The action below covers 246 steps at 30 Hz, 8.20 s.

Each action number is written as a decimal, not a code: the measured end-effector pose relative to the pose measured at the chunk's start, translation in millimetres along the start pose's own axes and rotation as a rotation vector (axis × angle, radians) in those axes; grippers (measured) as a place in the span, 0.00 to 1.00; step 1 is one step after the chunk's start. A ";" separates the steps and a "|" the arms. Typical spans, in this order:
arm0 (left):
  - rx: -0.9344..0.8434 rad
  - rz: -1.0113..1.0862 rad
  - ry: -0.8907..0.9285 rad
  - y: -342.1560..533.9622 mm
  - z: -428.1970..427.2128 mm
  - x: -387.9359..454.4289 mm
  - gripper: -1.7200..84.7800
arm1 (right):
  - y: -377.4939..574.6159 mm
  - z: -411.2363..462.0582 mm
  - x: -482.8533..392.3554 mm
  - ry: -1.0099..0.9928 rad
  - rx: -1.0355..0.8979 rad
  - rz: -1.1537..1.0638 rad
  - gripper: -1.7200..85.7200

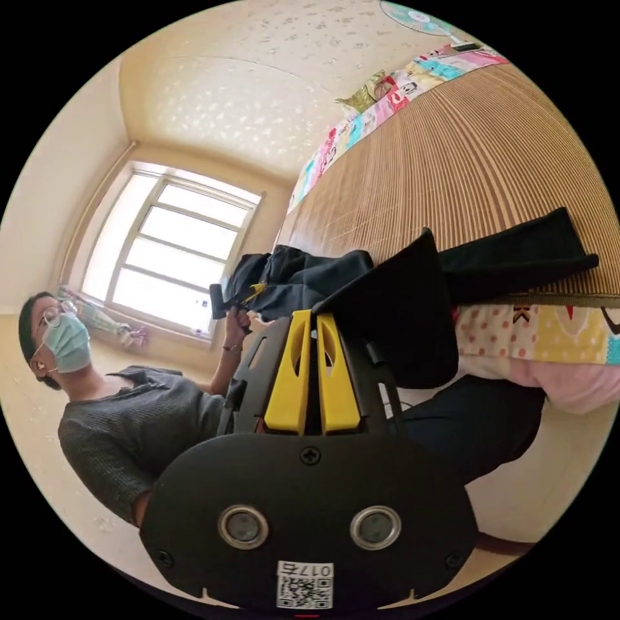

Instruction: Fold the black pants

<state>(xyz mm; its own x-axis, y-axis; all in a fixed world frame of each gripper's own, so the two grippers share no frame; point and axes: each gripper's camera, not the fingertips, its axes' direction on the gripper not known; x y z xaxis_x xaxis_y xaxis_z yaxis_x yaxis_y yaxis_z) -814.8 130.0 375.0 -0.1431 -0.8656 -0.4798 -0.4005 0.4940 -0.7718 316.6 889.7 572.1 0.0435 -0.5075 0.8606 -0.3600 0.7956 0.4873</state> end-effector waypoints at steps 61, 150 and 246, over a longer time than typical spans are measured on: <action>0.167 -0.172 -0.152 83.5 -52.7 -75.2 0.12 | 28.4 8.3 -8.4 0.707 -0.110 0.361 0.05; -1.014 0.623 -0.740 -366.5 219.6 23.6 0.02 | -63.0 25.7 44.1 0.329 0.182 0.077 0.05; 0.524 -0.509 0.011 211.7 -101.5 -140.3 0.07 | 63.8 -75.3 62.9 0.219 0.539 0.439 0.13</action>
<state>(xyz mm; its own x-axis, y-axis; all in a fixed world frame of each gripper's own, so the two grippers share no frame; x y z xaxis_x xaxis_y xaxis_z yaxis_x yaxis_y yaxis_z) -971.3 347.8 321.3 -0.0644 -0.9979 -0.0059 0.0652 0.0016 -0.9979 366.6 933.4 668.5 -0.0454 -0.0565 0.9974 -0.7937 0.6083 -0.0016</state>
